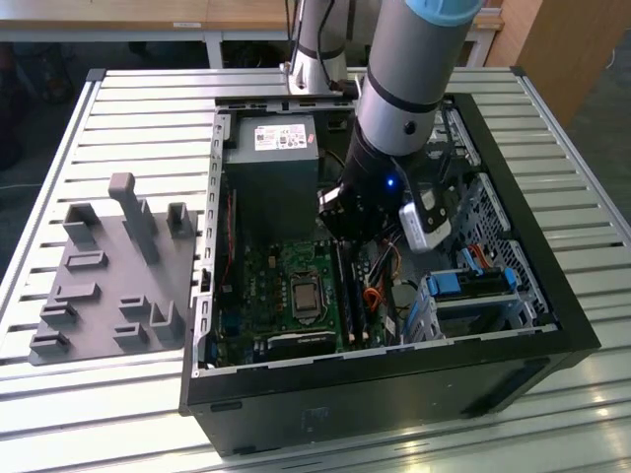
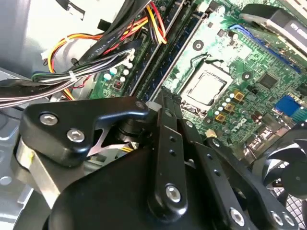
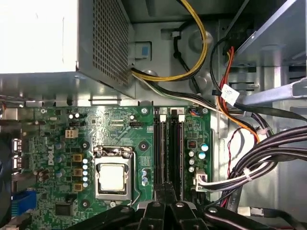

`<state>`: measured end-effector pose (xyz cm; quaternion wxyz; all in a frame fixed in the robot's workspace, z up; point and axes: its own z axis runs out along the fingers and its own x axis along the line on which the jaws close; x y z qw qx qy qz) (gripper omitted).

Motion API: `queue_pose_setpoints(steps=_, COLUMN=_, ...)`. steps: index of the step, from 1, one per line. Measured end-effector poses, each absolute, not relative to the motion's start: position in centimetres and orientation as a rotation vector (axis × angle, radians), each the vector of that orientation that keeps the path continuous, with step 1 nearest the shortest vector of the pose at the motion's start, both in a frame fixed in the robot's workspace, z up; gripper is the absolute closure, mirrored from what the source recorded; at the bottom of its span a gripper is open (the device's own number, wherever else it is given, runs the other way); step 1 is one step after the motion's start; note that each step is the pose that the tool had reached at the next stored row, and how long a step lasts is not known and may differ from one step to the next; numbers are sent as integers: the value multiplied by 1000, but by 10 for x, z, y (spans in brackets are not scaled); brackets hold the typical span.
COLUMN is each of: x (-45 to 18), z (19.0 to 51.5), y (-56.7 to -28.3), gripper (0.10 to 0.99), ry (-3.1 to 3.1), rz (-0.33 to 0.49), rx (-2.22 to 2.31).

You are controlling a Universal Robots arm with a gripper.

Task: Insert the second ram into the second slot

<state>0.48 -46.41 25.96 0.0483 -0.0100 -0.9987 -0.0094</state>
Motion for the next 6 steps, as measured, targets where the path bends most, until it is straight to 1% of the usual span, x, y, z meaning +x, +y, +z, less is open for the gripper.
queue_pose_setpoints(steps=6, x=5, z=261, y=-464, gripper=980, ry=-3045, rz=-29, rx=-31)
